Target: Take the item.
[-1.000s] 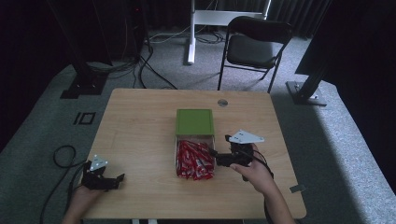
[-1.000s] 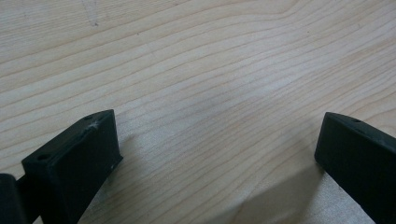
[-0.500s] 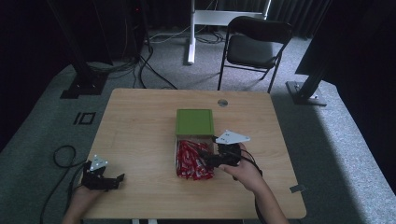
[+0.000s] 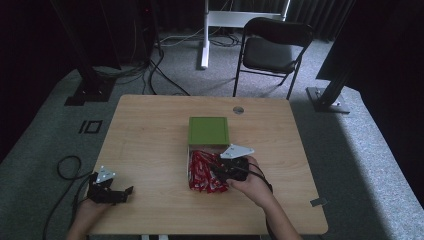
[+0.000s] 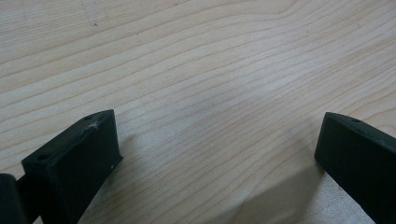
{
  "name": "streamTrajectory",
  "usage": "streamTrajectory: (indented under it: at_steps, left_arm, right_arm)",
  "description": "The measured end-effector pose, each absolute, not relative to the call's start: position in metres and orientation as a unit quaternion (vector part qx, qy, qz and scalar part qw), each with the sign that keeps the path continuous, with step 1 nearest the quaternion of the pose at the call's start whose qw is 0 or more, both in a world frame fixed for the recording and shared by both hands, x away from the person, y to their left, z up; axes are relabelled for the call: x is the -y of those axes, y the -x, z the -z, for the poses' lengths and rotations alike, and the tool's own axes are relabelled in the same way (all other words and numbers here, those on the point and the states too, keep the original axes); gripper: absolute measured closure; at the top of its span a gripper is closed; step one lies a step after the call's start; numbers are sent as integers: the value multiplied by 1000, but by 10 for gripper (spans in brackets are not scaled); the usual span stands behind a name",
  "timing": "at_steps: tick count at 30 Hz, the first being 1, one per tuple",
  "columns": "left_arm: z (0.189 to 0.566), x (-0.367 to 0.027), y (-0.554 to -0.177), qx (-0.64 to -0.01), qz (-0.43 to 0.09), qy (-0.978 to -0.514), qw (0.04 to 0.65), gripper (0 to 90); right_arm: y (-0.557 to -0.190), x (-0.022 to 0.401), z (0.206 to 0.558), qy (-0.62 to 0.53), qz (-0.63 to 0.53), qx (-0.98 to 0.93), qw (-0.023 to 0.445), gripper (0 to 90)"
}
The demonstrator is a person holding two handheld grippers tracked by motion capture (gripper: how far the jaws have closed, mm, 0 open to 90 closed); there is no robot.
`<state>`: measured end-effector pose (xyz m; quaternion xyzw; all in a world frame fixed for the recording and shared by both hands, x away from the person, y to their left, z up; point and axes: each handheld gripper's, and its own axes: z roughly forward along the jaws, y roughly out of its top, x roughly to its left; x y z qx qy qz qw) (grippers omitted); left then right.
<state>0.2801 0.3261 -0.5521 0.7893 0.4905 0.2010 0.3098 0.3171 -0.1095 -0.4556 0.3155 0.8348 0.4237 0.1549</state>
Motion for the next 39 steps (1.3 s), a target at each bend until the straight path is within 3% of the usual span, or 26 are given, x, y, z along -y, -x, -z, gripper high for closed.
streamTrajectory:
  at_steps: [10,18,26,39]
  left_arm:
    - [552,-326,-280,-491,-201,-789,310,7]
    - [552,-326,-280,-490,-201,-789,310,7]
    - [552,-326,-280,-491,-201,-789,310,7]
    - [552,-326,-280,-491,-201,-789,311,7]
  right_arm:
    - [-318,100,465,-304,-389,-855,159,695]
    - [-320,93,469,-304,-358,-865,175,669]
    - [-323,94,469,-323,-350,-858,192,851]
    - [-316,104,455,-325,-379,-851,164,860]
